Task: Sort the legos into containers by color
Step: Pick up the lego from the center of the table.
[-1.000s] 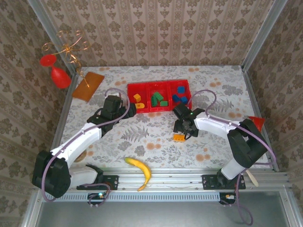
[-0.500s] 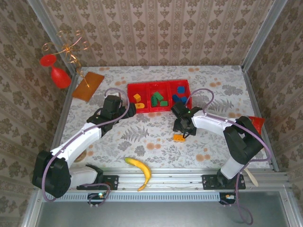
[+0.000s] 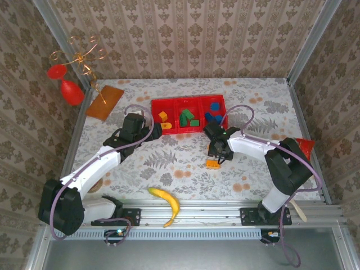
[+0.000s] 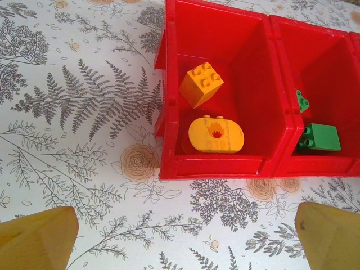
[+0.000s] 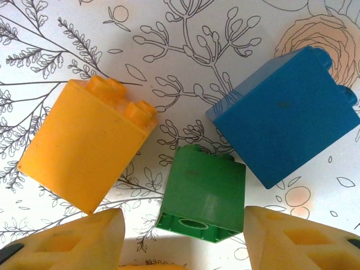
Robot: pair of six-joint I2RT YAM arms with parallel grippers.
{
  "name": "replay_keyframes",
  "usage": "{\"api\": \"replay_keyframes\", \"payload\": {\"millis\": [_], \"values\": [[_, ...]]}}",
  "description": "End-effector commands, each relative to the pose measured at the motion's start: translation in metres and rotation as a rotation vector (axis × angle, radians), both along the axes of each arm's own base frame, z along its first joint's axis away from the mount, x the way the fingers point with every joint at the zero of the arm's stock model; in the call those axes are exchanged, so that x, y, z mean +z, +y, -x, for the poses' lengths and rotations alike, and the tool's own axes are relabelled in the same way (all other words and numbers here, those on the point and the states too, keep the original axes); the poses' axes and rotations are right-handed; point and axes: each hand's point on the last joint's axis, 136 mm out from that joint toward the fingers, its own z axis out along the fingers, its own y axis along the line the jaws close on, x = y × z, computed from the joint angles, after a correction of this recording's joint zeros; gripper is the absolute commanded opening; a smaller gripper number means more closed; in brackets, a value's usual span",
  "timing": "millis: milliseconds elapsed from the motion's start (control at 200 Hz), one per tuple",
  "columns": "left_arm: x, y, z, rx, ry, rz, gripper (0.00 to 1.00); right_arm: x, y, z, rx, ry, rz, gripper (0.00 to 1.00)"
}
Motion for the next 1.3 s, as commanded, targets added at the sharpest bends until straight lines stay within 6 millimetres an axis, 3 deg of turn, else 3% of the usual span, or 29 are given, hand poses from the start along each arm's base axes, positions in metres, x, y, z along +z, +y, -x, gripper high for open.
{"api": "replay_keyframes", "payload": {"millis": [0,655,815,1295], "values": [[-0.001,0.001,-0.002,0.01,0.002,0.017,1.0,-0.007,-0.007,-0.002,-0.023,0.0,0.035,0.59],[-0.003,0.002,0.0,0.012,0.005,0.017,1.0,-0.031,-0.023,-0.001,-0.083,0.034,0.06,0.52],[-0.004,0.003,0.0,0.014,0.006,0.015,1.0,-0.037,-0.024,0.003,-0.084,0.052,0.06,0.44],[-0.004,0.004,0.0,0.018,0.005,0.016,1.0,-0.012,-0.031,0.005,-0.073,0.008,0.067,0.27]]}}
